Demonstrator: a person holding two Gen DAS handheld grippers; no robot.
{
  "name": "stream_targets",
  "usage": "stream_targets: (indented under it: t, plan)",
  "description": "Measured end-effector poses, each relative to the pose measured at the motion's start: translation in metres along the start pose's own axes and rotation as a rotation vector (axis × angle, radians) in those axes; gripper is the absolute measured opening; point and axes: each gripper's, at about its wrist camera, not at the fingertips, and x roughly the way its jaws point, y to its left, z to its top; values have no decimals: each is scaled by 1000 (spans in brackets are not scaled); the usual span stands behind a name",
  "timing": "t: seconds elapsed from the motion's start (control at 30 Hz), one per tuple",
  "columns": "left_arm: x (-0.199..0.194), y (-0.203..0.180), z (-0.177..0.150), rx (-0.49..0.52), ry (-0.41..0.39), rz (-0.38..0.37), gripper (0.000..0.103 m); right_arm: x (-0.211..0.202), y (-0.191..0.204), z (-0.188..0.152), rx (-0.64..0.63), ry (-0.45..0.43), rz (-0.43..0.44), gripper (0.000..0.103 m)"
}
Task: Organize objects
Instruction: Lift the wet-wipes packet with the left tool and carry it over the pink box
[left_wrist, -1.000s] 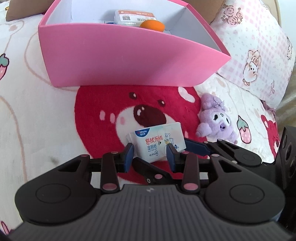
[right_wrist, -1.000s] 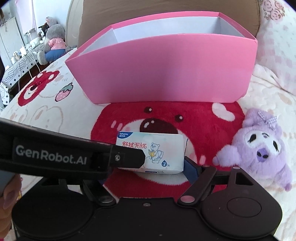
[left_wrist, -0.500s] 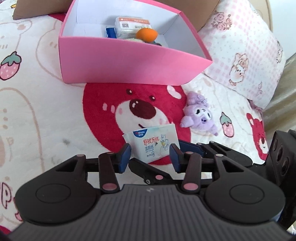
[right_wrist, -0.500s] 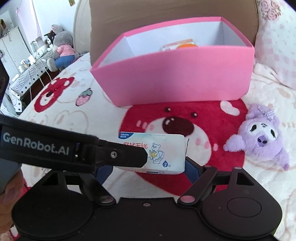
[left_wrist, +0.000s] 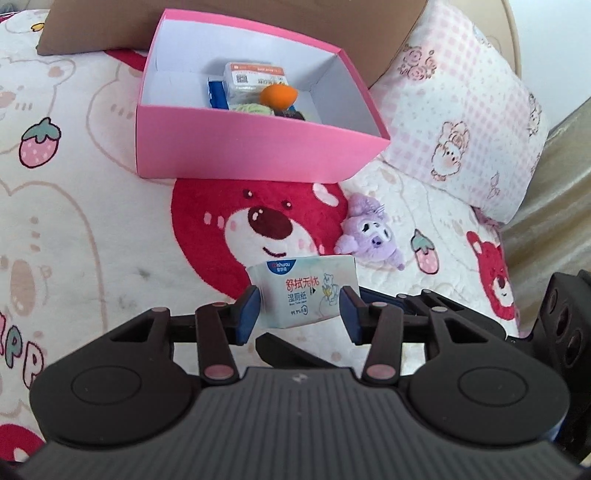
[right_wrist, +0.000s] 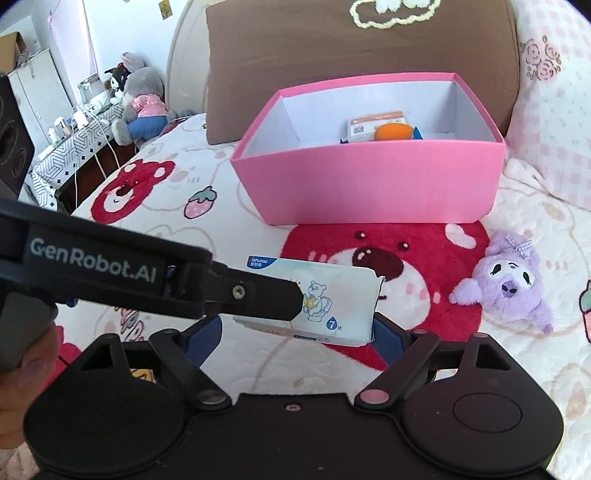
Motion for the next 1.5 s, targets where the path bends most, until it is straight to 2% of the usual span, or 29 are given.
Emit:
stream_targets:
  t: [0.27, 0.4, 0.5, 1.0, 1.5]
  plan:
    - [-9, -3, -1, -17, -4, -48, 46, -16, 22, 1, -144, -28, -110, 90]
    - [-14, -6, -2, 5, -22, -50, 46, -22, 24, 2, -155, -33, -110, 90]
    - [-17, -5, 0, -18, -42, -59, 46, -25, 25, 5, -165, -47, -114, 90]
    - [-35, -5, 6, -18, -55, -70, 46, -43, 30, 16, -148, -76, -70, 90]
    - [-61, -26, 14, 23, -109, -91, 46, -67, 38, 36, -150, -123, -105, 90]
